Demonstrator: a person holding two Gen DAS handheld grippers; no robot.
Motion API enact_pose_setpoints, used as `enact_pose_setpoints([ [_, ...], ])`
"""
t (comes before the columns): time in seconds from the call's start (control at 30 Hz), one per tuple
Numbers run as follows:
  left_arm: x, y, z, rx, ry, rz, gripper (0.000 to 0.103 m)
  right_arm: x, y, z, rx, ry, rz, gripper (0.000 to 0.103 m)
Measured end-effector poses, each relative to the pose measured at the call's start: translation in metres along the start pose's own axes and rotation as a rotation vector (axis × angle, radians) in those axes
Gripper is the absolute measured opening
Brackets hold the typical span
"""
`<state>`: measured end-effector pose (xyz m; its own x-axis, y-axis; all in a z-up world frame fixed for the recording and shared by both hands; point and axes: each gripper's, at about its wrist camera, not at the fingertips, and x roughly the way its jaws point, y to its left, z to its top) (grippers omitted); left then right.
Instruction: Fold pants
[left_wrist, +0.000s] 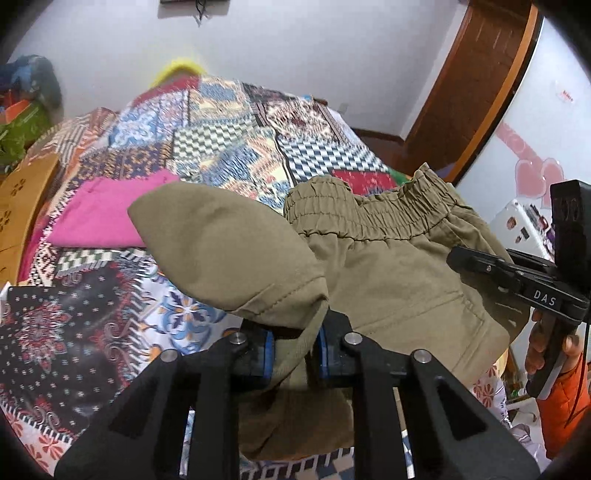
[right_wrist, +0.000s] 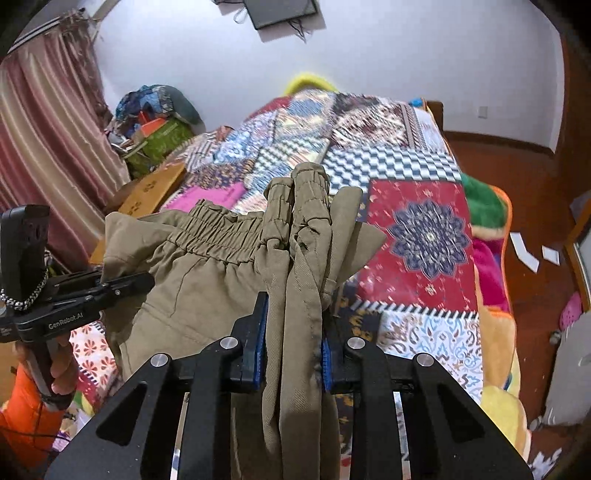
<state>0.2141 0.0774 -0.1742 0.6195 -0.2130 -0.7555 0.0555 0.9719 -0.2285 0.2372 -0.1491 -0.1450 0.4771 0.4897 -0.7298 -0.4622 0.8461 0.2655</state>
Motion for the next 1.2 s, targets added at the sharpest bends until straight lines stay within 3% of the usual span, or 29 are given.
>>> enact_pose_setpoints([
  [0.6,-0.067,0.091,0.027,-0.103,-0.118,0.070,0.018,0.026,0.090,0.051,-0.147,-0.087,0.046,0.020],
  [0.93,-0.065,0.161,0.051,-0.160,-0.146,0.116,0.018,0.073,0.132,0.089,-0.191,-0.095,0.088,0.020],
  [1.2,-0.042,0.220,0.074,-0.210,-0.141,0.120,0.015,0.123,0.154,0.110,-0.181,-0.076,0.095,0.020],
])
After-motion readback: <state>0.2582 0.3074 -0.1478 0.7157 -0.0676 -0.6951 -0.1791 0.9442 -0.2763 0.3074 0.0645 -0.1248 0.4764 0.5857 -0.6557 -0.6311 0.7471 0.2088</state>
